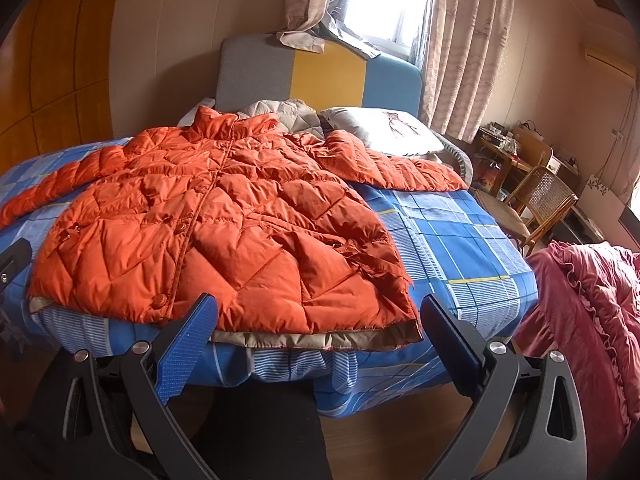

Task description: Fold large clothes

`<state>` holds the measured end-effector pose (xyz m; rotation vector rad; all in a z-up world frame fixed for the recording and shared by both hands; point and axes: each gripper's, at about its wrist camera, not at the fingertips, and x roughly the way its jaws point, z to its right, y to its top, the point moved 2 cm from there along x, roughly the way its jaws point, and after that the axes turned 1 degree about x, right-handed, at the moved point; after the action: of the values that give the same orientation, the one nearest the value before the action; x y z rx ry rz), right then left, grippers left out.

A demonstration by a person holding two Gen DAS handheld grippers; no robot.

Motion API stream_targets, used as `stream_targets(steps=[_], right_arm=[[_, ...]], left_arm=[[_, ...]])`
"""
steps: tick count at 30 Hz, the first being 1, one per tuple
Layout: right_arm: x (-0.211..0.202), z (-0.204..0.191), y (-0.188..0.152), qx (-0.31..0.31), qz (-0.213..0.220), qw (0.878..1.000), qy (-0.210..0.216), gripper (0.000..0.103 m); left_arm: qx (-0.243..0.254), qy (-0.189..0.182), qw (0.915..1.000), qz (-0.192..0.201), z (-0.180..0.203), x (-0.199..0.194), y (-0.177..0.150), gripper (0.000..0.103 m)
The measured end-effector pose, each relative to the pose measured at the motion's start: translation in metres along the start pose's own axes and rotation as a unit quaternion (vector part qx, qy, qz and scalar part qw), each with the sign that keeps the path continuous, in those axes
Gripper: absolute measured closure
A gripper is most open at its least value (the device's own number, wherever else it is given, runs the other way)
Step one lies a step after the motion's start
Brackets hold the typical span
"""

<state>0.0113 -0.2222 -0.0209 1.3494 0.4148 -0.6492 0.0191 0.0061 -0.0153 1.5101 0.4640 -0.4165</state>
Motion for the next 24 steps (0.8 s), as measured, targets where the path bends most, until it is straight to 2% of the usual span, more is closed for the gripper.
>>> stream_targets(steps=[17, 24], right_arm=[[0.002, 0.002, -0.001, 0.002, -0.003, 1.000, -0.001, 0.003], [0.014, 0.009, -0.004, 0.006, -0.015, 1.000, -0.010, 0.003]], left_arm=[[-0.005, 0.001, 1.0000, -0.003, -0.004, 0.003, 0.001, 0.002], [-0.018, 0.005, 0.9996, -0.023, -0.012, 0.017, -0.003, 0.002]])
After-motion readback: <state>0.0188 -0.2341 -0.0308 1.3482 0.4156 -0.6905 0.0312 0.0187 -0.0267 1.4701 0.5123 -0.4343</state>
